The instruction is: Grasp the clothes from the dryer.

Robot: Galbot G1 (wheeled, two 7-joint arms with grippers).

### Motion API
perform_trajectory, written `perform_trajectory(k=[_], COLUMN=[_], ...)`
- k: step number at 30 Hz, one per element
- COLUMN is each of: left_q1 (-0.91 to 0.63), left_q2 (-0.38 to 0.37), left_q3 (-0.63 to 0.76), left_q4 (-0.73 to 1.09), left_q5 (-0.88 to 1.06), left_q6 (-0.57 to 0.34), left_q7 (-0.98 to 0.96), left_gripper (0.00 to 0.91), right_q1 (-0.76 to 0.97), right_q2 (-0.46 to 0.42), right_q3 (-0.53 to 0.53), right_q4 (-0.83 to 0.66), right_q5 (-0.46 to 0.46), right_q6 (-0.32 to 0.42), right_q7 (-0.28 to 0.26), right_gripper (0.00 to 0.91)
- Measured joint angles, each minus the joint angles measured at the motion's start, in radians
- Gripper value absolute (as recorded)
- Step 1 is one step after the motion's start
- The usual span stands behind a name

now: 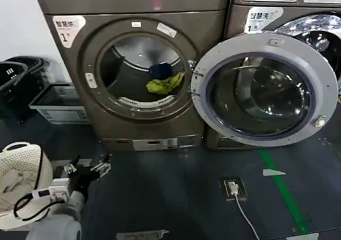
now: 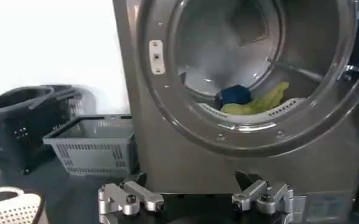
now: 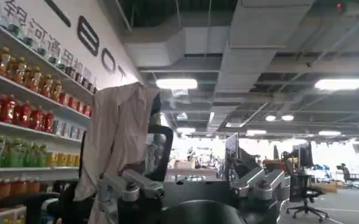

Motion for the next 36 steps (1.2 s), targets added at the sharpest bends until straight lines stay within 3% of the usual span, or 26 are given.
perform_trajectory(k=[36], left_q1=[0.004], left_q2=[0.005], left_q3=[-0.001], left_q4=[-0.01], left_q5=[0.002], left_q6=[0.0], left_q7=[0.004], left_gripper=[0.907], right_q1=[0.006], right_q2=[0.017], right_q3=[-0.004], right_q4=[-0.007], right_q5=[0.021], right_q6=[0.052], right_q7=[0.025], right_gripper=[0.907])
